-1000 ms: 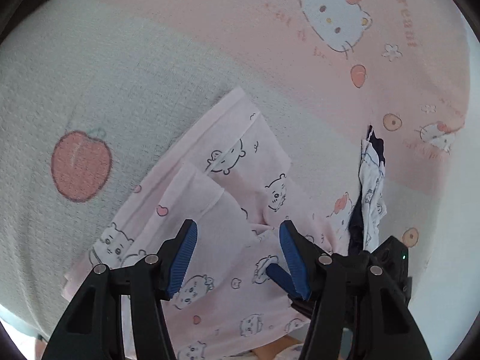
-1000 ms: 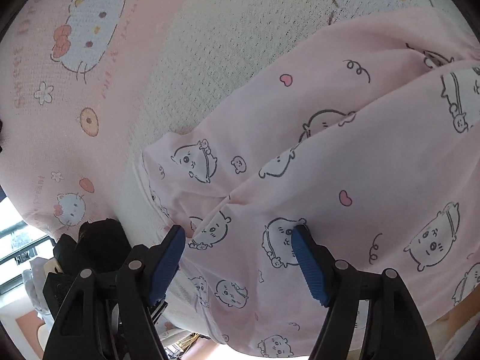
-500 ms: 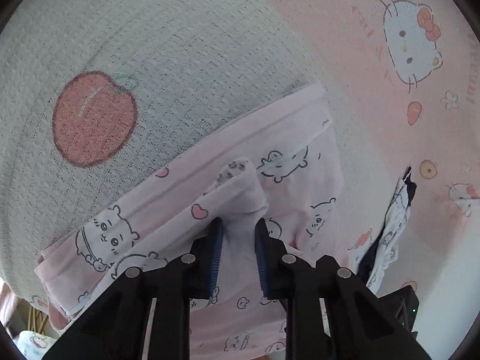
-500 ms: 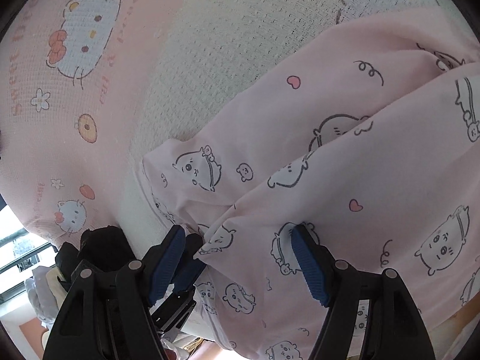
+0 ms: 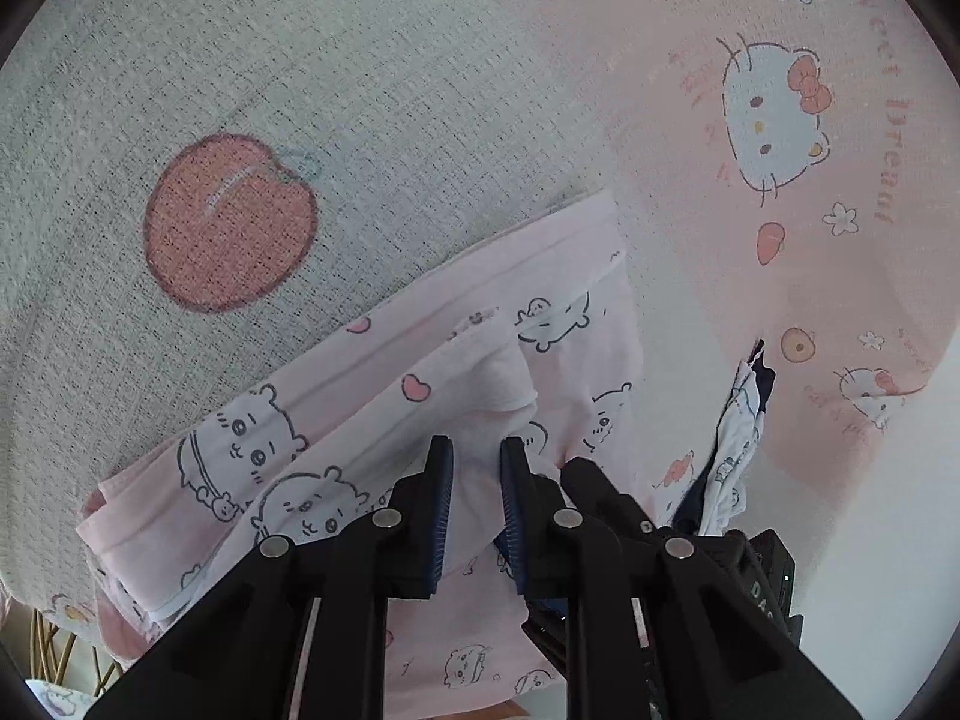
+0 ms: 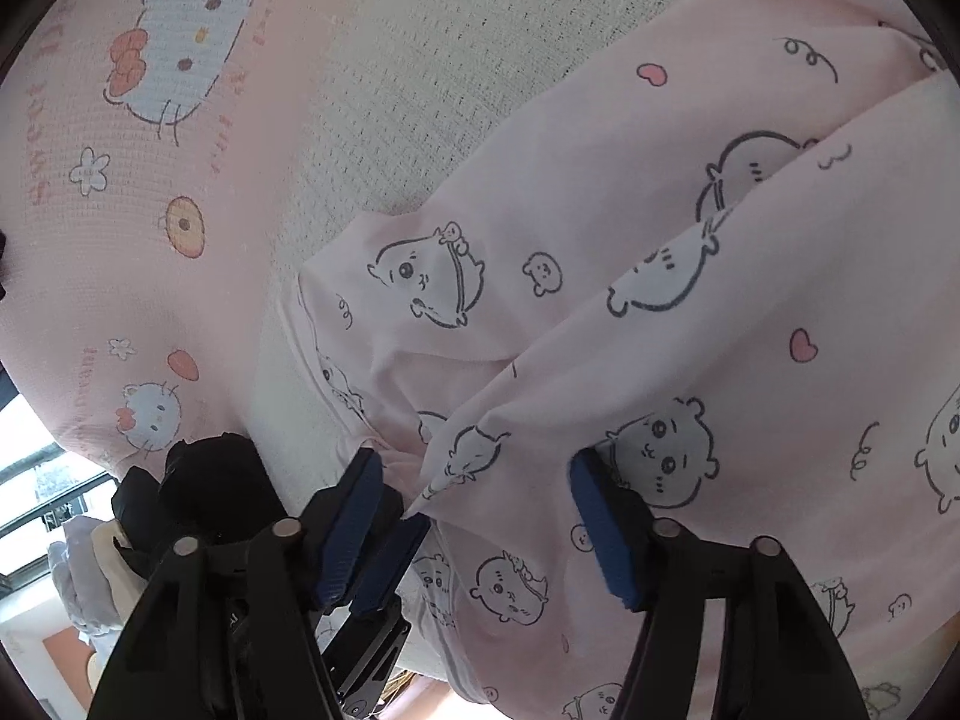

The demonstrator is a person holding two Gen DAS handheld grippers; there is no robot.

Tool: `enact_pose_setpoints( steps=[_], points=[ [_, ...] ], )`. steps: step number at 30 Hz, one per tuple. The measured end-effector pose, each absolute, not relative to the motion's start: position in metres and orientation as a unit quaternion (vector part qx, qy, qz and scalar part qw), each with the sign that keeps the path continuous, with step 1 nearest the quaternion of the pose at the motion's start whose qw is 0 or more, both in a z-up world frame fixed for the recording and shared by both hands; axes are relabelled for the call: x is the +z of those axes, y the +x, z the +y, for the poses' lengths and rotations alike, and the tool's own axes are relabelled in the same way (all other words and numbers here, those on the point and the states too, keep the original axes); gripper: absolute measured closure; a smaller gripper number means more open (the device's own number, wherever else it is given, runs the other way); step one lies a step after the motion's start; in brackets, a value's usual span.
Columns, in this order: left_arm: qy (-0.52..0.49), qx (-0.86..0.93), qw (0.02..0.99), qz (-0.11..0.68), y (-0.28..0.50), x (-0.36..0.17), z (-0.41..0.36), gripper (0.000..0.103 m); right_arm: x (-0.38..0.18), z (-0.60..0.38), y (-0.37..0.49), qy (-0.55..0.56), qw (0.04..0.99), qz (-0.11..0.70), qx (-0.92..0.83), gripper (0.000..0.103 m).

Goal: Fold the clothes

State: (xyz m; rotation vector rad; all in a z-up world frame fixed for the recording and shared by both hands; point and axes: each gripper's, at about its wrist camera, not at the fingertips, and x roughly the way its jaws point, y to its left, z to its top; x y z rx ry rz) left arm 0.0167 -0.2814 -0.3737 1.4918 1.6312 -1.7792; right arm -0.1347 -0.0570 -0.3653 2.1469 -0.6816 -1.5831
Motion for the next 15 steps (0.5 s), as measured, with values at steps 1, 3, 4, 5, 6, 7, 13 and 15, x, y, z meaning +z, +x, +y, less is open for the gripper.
enact_pose_setpoints(
  steps=[1, 3, 4, 5, 6, 7, 13, 15],
  points=[
    [0.521, -0.625, 0.149, 0.563, 0.016, -0.374, -0.28, 0.089, -0.364, -0.058, -0.135, 0.765, 0.198, -0.235, -0.567, 0.046],
    [0.517, -0.646, 0.126, 0.548, 0.011, -0.37, -0.275, 0.089, -0.361, -0.061, -0.13, 0.766, 0.211, -0.217, -0.567, 0.047],
    [0.517, -0.669, 0.111, 0.523, 0.008, -0.363, -0.272, 0.089, -0.36, -0.061, -0.13, 0.771, 0.216, -0.207, -0.562, 0.047],
    [0.516, -0.691, 0.095, 0.498, 0.005, -0.356, -0.268, 0.089, -0.358, -0.06, -0.13, 0.781, 0.224, -0.193, -0.55, 0.047],
    [0.518, -0.711, 0.084, 0.468, 0.002, -0.348, -0.265, 0.088, -0.353, -0.056, -0.13, 0.78, 0.233, -0.189, -0.549, 0.047],
    [0.529, -0.728, 0.083, 0.428, -0.003, -0.342, -0.263, 0.088, -0.347, -0.052, -0.131, 0.776, 0.243, -0.188, -0.551, 0.047],
    [0.594, -0.757, 0.041, 0.27, -0.039, -0.327, -0.263, 0.051, -0.306, -0.049, -0.142, 0.719, 0.298, -0.069, -0.624, 0.034],
    [0.615, -0.748, 0.022, 0.249, -0.047, -0.327, -0.259, 0.045, -0.295, -0.059, -0.143, 0.685, 0.33, 0.014, -0.649, 0.031]
  ],
)
